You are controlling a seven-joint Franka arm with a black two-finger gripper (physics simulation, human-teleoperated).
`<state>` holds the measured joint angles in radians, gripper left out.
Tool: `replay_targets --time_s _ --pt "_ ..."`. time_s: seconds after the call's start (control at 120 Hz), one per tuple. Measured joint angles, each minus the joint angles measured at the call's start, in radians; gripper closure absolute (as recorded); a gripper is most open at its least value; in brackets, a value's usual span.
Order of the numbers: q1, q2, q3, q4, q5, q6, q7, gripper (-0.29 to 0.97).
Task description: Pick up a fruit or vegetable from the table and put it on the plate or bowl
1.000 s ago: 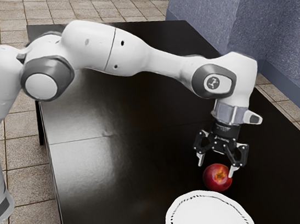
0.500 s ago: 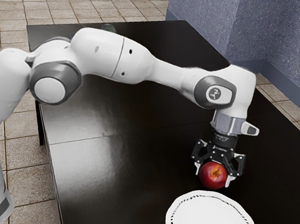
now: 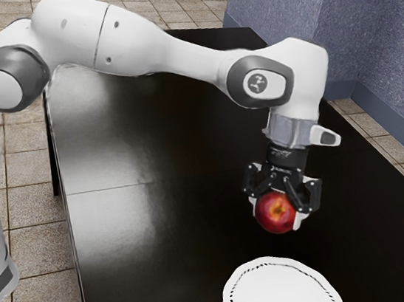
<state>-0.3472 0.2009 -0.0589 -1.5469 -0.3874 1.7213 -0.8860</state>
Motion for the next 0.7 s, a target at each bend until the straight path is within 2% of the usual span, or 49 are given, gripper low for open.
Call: replay_targets --time_s 0.083,0.417,0.7 --pt "-0.069 -0.013 -0.001 -0.021 -0.003 0.006 -0.028 0.21" --pt "-0.192 0.056 -0.006 -0.006 -0.024 0.063 -0.111 0.20" --pt "-0.186 0.145 -0.001 0.032 -0.039 0.101 -0.153 0.22"
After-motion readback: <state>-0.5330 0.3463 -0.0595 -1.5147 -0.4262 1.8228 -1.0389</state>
